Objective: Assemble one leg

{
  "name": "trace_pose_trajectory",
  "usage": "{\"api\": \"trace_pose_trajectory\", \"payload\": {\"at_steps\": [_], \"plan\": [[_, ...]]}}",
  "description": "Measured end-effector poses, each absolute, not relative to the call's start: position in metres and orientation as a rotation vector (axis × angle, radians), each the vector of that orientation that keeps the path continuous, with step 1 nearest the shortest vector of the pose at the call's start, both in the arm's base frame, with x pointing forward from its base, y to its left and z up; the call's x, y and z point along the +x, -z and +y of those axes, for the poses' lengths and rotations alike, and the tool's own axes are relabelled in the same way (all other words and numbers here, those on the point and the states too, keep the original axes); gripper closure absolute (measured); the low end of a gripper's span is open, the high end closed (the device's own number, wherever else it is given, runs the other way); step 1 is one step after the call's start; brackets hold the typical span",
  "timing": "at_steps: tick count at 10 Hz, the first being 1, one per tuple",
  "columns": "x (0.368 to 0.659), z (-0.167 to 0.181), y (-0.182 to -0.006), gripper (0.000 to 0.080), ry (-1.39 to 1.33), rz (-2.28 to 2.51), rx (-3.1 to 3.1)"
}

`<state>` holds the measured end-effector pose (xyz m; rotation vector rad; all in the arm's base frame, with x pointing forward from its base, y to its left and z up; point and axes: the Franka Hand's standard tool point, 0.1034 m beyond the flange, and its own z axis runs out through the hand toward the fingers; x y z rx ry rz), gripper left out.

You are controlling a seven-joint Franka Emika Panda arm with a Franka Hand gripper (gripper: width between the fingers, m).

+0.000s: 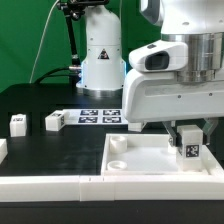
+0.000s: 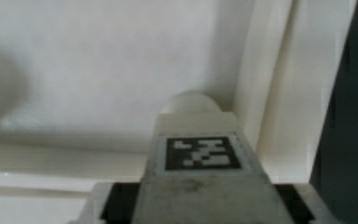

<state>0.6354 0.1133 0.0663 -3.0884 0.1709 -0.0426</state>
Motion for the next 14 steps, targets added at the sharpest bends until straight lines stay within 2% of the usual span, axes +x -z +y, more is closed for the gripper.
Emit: {"api": "trace_pose_trajectory", "payload": {"at_steps": [1, 4, 9, 10, 11, 12, 14], "plan": [[0.635, 0.114, -0.066, 0.0511, 0.035, 0.455, -3.05], [0.634, 0.107, -0.066, 0.0509, 0.014, 0.864, -2.97], [0.632, 0.092, -0.066, 0.0498, 0.01, 1.177, -2.909], [0.632, 0.093, -0.066, 0.0337, 0.01, 1.177, -2.908], [0.632, 0.093, -0.066, 0.0337, 0.009, 1.178, -2.906], [0.632, 0.093, -0.066, 0.0183, 0.008, 1.179, -2.905], [0.631, 0.093, -0.066, 0.0159, 0.008, 1.179, -2.905]]}}
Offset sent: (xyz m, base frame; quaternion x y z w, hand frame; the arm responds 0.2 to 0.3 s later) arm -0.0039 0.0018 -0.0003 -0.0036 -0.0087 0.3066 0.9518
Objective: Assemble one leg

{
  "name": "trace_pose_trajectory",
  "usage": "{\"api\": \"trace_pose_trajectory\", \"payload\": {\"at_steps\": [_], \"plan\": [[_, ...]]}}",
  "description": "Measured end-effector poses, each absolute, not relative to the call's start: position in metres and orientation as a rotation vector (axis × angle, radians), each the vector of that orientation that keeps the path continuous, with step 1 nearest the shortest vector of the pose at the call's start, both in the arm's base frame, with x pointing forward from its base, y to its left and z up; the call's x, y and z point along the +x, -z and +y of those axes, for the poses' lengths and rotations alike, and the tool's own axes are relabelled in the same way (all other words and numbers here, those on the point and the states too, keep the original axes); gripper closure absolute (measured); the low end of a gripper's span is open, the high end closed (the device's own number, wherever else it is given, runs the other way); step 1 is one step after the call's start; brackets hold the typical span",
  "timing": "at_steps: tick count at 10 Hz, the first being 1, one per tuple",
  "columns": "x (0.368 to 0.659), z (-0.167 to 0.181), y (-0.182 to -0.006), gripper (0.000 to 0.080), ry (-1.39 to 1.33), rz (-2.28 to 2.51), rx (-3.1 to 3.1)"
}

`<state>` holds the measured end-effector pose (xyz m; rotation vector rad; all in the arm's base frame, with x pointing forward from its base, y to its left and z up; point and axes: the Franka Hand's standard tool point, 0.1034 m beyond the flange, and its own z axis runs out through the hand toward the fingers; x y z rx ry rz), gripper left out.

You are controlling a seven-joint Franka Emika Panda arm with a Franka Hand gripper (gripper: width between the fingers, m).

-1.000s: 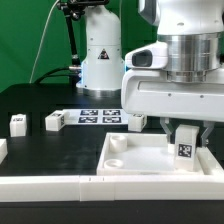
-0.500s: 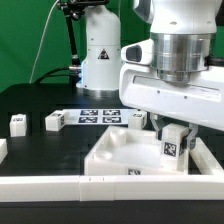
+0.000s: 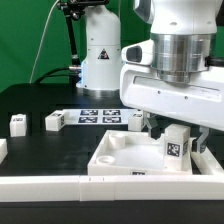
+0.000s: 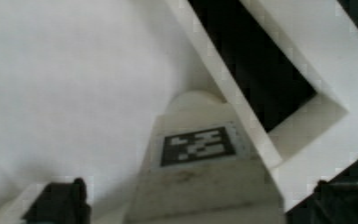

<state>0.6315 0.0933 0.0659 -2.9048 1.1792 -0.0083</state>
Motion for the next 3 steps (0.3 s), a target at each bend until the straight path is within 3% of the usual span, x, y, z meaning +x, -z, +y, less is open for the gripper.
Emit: {"api": "trace_pose_trajectory", "payload": {"at_steps": [3], "plan": [[0.6315, 0.0933, -0.0658, 0.0151, 0.008, 1.179, -2.905]]}}
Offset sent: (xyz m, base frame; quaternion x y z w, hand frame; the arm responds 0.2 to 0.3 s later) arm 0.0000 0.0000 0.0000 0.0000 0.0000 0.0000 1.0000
